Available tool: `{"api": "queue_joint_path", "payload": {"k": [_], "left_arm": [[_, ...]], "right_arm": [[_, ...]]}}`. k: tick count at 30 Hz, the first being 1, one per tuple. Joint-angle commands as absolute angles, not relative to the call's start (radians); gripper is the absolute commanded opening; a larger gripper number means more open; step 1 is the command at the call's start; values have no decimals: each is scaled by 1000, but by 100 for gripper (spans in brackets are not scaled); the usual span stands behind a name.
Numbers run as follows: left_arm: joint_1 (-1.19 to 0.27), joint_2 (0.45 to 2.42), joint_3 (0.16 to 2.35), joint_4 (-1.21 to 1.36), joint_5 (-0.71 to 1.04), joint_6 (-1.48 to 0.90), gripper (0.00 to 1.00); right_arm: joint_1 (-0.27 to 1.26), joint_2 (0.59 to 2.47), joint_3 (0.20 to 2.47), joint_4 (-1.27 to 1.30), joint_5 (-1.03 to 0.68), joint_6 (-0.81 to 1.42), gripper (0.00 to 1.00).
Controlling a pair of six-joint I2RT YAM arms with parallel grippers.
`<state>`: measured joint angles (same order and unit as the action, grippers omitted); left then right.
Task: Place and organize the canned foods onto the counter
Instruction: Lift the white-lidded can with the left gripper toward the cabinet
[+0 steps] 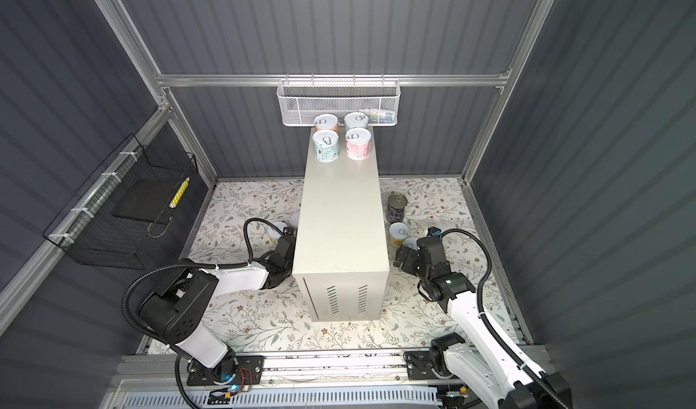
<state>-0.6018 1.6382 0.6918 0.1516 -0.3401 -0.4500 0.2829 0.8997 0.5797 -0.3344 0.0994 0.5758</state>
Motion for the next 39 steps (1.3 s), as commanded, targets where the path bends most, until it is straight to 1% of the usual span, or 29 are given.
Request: {"api": "queue_joint_path", "payload": {"k": [1, 12, 19, 23, 27, 31, 34, 39], "left_arm": [[-607, 1619, 656, 95, -309, -462, 0], [-609, 1508, 597, 39, -304, -466, 0], [-609, 1353, 595, -88, -339, -452, 0], [-610, 1257, 638, -184, -333, -420, 0], [-609, 1172, 733, -314, -339, -359, 0], [-609, 1144, 873, -461, -343, -297, 0], [-607, 1171, 1023, -585, -297, -243, 0], [-606, 1270, 1323, -822, -261, -191, 0]], "right_arm": [[281, 908, 572, -316, 95, 579, 99], [280, 908, 571, -324, 84, 585, 99], [281, 914, 556, -305, 77, 583, 99], [281, 921, 558, -301, 69, 586, 99], [281, 915, 558, -302, 70, 585, 99], [281, 902, 563, -306, 74, 586, 99], [281, 888, 569, -315, 79, 581, 99], [280, 861, 571, -321, 82, 575, 99]]}}
